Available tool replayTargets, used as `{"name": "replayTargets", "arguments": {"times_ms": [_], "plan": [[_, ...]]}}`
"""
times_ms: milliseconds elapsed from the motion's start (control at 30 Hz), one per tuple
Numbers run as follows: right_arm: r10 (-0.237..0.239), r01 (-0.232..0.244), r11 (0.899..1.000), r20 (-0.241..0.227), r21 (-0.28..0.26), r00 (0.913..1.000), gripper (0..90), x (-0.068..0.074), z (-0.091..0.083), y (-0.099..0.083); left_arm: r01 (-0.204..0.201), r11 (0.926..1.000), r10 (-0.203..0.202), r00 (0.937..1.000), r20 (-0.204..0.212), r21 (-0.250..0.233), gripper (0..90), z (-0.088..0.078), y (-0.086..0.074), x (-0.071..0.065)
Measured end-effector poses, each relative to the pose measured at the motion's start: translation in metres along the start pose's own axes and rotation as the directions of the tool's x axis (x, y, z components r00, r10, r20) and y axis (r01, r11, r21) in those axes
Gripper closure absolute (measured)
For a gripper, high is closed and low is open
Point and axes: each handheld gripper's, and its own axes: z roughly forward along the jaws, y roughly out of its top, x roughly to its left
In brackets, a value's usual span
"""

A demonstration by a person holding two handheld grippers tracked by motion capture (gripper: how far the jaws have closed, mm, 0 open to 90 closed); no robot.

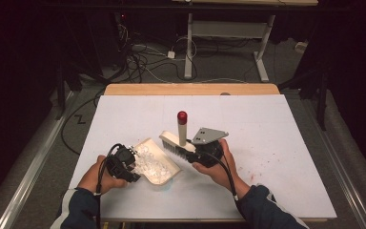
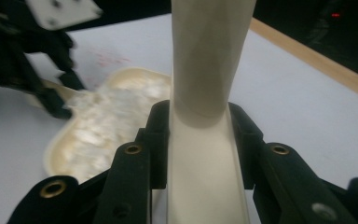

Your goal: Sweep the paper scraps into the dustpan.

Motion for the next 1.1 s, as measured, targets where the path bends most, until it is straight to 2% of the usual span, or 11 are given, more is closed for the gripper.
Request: {"name": "replayTargets", "arguments": {"times_ms": [100, 167, 233, 333, 400, 467, 633, 733, 800, 900, 1100], "plan": [[0.019, -0.021, 0.999, 0.049, 0.037, 0.9986, 67.6, -0.005, 0.002, -0.011, 0.0, 1.0, 0.0, 1.0, -0.004, 0.002, 62.9, 0.0, 0.0, -0.001], [0.006, -0.012, 0.998, 0.087, 0.063, 0.9962, 67.7, -0.004, 0.005, -0.018, -0.001, 1.0, 0.001, 1.0, -0.002, 0.004, 62.9, 0.0, 0.0, -0.001], [0.008, -0.014, 0.997, 0.078, 0.072, 0.9969, 67.7, -0.003, 0.008, -0.023, -0.004, 1.0, 0.004, 1.0, -0.005, 0.008, 62.9, 0.0, 0.001, -0.002], [-0.006, 0.003, 0.997, 0.043, 0.072, 0.999, 67.6, 0.005, 0.012, -0.021, -0.005, 1.0, 0.005, 1.0, -0.001, 0.007, 62.9, 0.001, 0.002, -0.003], [-0.007, 0.008, 0.997, -0.006, 0.075, 1.0, 67.5, 0.012, 0.015, -0.019, -0.004, 1.0, 0.004, 1.0, 0.0, 0.008, 62.9, 0.001, 0.002, -0.003], [-0.022, 0.025, 0.997, -0.034, 0.077, 0.9992, 67.5, 0.022, 0.016, -0.018, 0.001, 1.0, -0.001, 1.0, 0.001, 0.001, 62.9, 0.001, 0.001, -0.003], [-0.02, 0.026, 0.999, -0.143, 0.043, 0.9896, 67.6, 0.035, 0.007, -0.014, -0.005, 0.9999, 0.005, 1.0, 0.0, 0.01, 62.8, 0.001, 0.0, -0.003], [-0.036, 0.041, 0.999, -0.152, 0.025, 0.9877, 67.6, 0.038, -0.001, -0.01, -0.006, 0.9999, 0.006, 1.0, 0.001, 0.011, 62.9, 0.001, -0.001, -0.004], [-0.046, 0.049, 0.999, -0.128, 0.018, 0.9908, 67.6, 0.036, -0.006, -0.008, -0.005, 0.9999, 0.005, 1.0, -0.002, 0.009, 62.9, 0.001, -0.001, -0.004], [-0.025, 0.026, 1.0, -0.112, 0.004, 0.9934, 67.6, 0.029, -0.014, -0.008, -0.003, 1.0, 0.003, 1.0, -0.005, 0.007, 62.9, 0.002, -0.001, -0.005], [-0.001, 0.001, 1.0, -0.091, -0.008, 0.9958, 67.6, 0.006, -0.042, -0.004, 0.007, 1.0, -0.007, 1.0, 0.001, -0.003, 62.9, 0.002, -0.002, -0.005]]}}
